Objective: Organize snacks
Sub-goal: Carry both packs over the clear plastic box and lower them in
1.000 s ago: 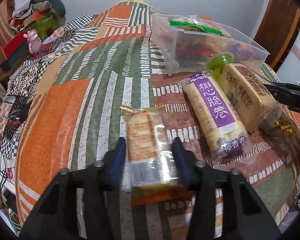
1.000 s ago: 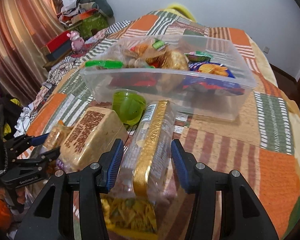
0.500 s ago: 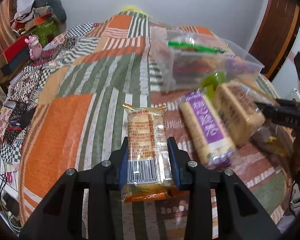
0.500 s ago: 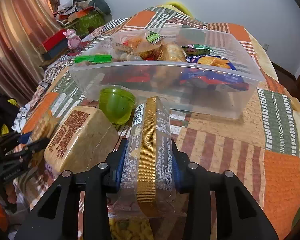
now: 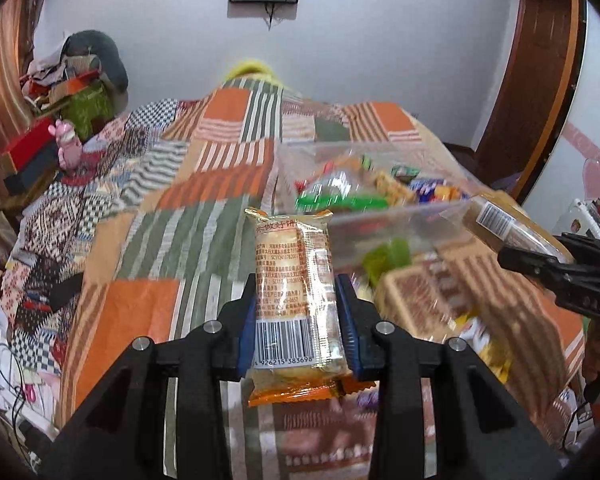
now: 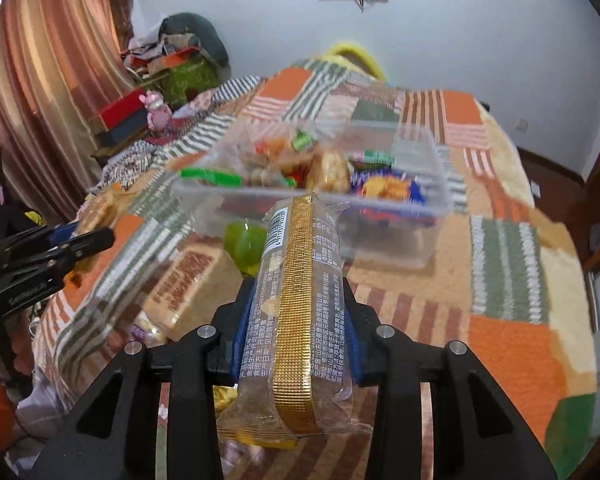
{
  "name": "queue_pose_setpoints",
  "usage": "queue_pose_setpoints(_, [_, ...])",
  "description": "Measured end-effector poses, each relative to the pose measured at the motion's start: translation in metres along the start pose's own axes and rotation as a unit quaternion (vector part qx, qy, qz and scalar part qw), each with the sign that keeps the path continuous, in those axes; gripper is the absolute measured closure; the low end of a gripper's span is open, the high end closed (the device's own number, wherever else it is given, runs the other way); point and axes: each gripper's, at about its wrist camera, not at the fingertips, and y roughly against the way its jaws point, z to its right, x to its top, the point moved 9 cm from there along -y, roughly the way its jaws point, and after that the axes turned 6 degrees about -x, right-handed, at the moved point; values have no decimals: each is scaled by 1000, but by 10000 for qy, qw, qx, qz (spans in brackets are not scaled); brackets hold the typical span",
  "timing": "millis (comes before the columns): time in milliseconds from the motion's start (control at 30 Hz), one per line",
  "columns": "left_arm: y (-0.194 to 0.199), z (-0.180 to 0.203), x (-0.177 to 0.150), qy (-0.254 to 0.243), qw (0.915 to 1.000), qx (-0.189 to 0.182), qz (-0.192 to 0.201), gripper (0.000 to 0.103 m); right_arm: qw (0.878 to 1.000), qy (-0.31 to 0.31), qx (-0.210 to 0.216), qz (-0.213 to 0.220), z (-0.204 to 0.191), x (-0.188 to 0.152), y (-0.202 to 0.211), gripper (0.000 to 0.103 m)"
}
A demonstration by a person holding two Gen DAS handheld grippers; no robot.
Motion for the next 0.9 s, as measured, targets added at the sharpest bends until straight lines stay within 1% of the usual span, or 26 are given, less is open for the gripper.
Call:
queue_pose_setpoints(100, [-1,5,17,-48,9999,-28,132,67,9998,9,-9,195,1,14,8,68])
queue_pose_setpoints(300, [-8,17,55,-123,9992,-134,346,67,9987,-79,-85,504,9,44,12,68])
queue_pose_setpoints(500, [-26,33,86,-187,9985,-290,425,67,9972,-160,-200,704,25,66,7,68])
queue_pose_setpoints(700, [-56,50,107,-261,9980,-429,371,67,9962,-317,-291,754,41,80,-8,68])
queue_pose_setpoints(900, [-99,65,112,-284,9978,-602,60,67,9965,-376,-402,636,51,86,-33,68])
